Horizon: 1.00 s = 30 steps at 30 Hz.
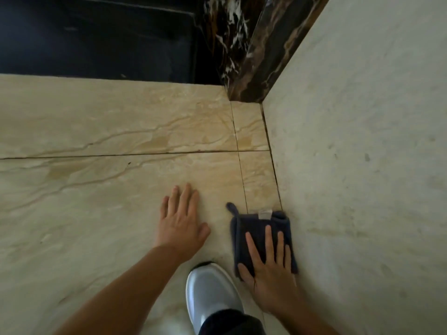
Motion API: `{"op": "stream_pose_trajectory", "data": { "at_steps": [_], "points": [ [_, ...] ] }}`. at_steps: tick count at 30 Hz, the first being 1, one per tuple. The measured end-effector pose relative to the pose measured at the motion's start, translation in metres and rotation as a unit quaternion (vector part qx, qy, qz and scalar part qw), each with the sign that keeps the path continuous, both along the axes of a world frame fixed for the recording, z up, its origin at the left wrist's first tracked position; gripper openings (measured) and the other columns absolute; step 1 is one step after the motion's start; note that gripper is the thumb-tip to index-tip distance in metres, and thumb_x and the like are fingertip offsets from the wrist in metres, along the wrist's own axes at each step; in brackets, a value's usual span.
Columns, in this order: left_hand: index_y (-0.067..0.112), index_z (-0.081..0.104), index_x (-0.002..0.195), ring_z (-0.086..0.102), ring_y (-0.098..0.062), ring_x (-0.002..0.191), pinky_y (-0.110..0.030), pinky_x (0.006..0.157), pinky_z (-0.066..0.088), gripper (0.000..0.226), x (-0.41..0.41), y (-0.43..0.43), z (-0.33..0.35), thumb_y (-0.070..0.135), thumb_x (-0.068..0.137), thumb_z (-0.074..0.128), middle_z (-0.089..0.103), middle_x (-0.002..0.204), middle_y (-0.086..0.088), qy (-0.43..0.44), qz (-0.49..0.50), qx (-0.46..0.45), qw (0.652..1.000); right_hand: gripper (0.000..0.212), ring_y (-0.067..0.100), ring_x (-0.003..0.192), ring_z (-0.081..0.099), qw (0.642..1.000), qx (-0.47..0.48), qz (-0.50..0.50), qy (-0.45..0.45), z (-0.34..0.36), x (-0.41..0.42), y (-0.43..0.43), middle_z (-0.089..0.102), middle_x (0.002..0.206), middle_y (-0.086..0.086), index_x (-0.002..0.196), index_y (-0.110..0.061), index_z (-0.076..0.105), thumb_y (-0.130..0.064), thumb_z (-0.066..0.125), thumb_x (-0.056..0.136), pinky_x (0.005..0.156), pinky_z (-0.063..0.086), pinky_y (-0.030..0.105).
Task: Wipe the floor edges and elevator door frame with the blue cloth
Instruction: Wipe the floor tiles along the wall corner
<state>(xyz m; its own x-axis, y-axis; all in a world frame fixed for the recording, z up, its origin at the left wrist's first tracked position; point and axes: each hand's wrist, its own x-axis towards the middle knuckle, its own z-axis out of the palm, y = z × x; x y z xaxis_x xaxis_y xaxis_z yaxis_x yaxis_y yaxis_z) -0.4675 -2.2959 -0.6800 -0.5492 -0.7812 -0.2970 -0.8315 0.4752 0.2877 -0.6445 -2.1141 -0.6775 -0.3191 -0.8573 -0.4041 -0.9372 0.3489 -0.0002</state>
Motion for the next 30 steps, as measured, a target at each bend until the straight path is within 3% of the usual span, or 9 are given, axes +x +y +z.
{"op": "stream_pose_trajectory", "data": {
  "at_steps": [5, 9, 12, 15, 19, 23, 27, 30],
  "points": [
    [0.011, -0.001, 0.153, -0.015, -0.034, 0.147, -0.051, 0.120, 0.000, 0.085, -0.003, 0.007, -0.005, 0.060, 0.088, 0.021, -0.010, 0.162, -0.014, -0.030, -0.001, -0.020, 0.999, 0.076, 0.043, 0.144, -0.019, 1.000, 0.016, -0.019, -0.011, -0.004, -0.015, -0.065, -0.033, 0.156, 0.010, 0.143, -0.045, -0.028, -0.073, 0.017, 0.088, 0.115, -0.003, 0.059],
    [0.009, 0.011, 0.153, -0.005, -0.035, 0.148, -0.053, 0.119, 0.004, 0.085, -0.005, 0.007, -0.009, 0.059, 0.086, 0.028, 0.002, 0.162, -0.015, -0.029, 0.007, -0.032, 0.999, 0.075, 0.037, 0.142, -0.029, 0.993, 0.088, -0.035, -0.065, -0.005, -0.049, -0.155, -0.042, 0.152, 0.002, 0.136, -0.056, -0.030, -0.075, 0.024, 0.086, 0.114, -0.010, 0.056],
    [0.010, 0.011, 0.153, -0.005, -0.035, 0.148, -0.052, 0.119, 0.004, 0.086, -0.005, 0.006, -0.008, 0.061, 0.085, 0.027, 0.002, 0.163, -0.014, -0.038, 0.003, -0.024, 0.999, 0.078, 0.035, 0.143, -0.029, 0.980, 0.147, -0.066, -0.115, 0.010, -0.064, -0.203, -0.041, 0.153, 0.000, 0.140, -0.057, -0.022, -0.073, 0.033, 0.086, 0.116, -0.007, 0.053],
    [0.012, 0.013, 0.153, -0.002, -0.035, 0.148, -0.051, 0.119, 0.004, 0.086, -0.006, 0.002, -0.002, 0.061, 0.084, 0.029, 0.005, 0.163, -0.013, -0.035, 0.007, -0.015, 0.999, 0.075, 0.036, 0.145, -0.023, 0.988, 0.104, -0.052, -0.101, 0.013, -0.056, -0.195, -0.034, 0.157, 0.001, 0.143, -0.054, -0.018, -0.071, 0.031, 0.089, 0.117, -0.003, 0.054],
    [0.014, 0.017, 0.151, 0.003, -0.033, 0.148, -0.050, 0.119, 0.007, 0.085, -0.005, 0.001, 0.004, 0.060, 0.082, 0.033, 0.008, 0.162, -0.011, -0.021, 0.020, -0.005, 1.000, 0.071, 0.040, 0.147, -0.010, 1.000, 0.002, -0.008, -0.015, 0.003, -0.019, -0.093, -0.018, 0.162, 0.010, 0.149, -0.043, -0.016, -0.067, 0.019, 0.092, 0.118, 0.007, 0.057],
    [0.015, 0.021, 0.150, 0.008, -0.032, 0.147, -0.048, 0.118, 0.010, 0.081, -0.005, -0.002, 0.012, 0.057, 0.082, 0.036, 0.012, 0.162, -0.010, -0.017, 0.022, 0.001, 1.000, 0.070, 0.045, 0.146, 0.012, 1.000, -0.018, -0.015, -0.020, -0.002, 0.004, -0.007, 0.008, 0.162, 0.015, 0.154, -0.038, 0.009, -0.066, 0.022, 0.091, 0.111, 0.021, 0.061],
    [0.015, 0.027, 0.145, 0.012, -0.035, 0.145, -0.051, 0.117, 0.015, 0.078, -0.012, -0.004, 0.017, 0.055, 0.080, 0.039, 0.015, 0.160, -0.011, -0.037, 0.026, 0.007, 0.999, 0.074, 0.045, 0.146, 0.008, 0.999, -0.039, 0.016, -0.020, -0.001, -0.010, -0.036, 0.004, 0.163, 0.013, 0.153, -0.041, 0.010, -0.067, 0.032, 0.088, 0.113, 0.016, 0.061],
    [0.013, 0.036, 0.138, 0.021, -0.038, 0.141, -0.054, 0.112, 0.021, 0.076, -0.019, -0.004, 0.016, 0.054, 0.075, 0.043, 0.025, 0.155, -0.014, -0.049, 0.033, -0.004, 0.998, 0.074, 0.041, 0.147, -0.009, 0.999, -0.030, 0.011, -0.019, -0.002, -0.038, -0.115, -0.014, 0.162, 0.010, 0.150, -0.046, -0.008, -0.069, 0.027, 0.089, 0.117, 0.004, 0.058]
  ]
}}
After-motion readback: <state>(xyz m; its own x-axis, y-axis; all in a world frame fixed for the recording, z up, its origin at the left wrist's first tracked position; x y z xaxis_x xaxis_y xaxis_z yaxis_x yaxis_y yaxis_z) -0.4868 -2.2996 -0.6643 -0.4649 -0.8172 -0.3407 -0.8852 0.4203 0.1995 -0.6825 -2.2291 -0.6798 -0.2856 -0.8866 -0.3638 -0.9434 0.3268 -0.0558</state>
